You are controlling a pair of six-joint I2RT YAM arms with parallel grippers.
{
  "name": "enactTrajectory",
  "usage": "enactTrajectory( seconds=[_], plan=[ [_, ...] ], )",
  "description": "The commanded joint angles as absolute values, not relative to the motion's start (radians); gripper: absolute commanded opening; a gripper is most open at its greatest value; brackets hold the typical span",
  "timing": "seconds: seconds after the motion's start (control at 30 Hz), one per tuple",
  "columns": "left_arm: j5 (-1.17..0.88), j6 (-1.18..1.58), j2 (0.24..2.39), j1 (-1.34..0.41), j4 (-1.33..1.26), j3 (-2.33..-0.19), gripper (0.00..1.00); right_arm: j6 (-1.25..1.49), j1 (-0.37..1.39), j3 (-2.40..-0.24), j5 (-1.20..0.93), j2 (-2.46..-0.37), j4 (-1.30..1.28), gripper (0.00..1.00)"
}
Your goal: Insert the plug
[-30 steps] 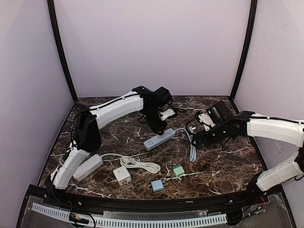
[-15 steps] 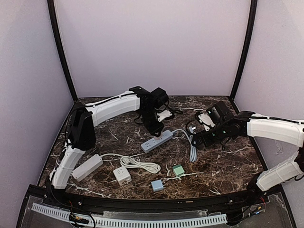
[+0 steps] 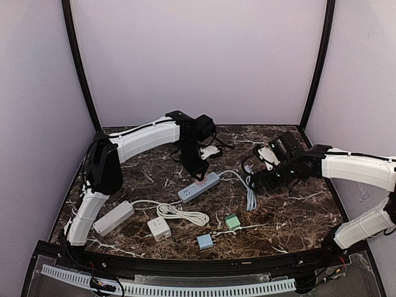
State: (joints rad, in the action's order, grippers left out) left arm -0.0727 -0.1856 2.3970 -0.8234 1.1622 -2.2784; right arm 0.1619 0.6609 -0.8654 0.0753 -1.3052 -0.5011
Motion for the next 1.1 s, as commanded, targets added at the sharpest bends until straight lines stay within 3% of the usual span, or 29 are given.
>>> enactTrajectory(
  seconds=[0.0, 1.07],
  plan=[
    [-0.044, -0.159, 2.462, -0.833, 1.278, -2.311, 0.01, 0.163, 0.656, -0.851, 0.072, -1.308, -0.483, 0.99],
    [0.058, -0.097, 2.585, -0.869, 1.255, -2.372, 0.01, 0.17, 0.657, -0.864, 0.061, -1.341, -0.497, 0.99]
  ],
)
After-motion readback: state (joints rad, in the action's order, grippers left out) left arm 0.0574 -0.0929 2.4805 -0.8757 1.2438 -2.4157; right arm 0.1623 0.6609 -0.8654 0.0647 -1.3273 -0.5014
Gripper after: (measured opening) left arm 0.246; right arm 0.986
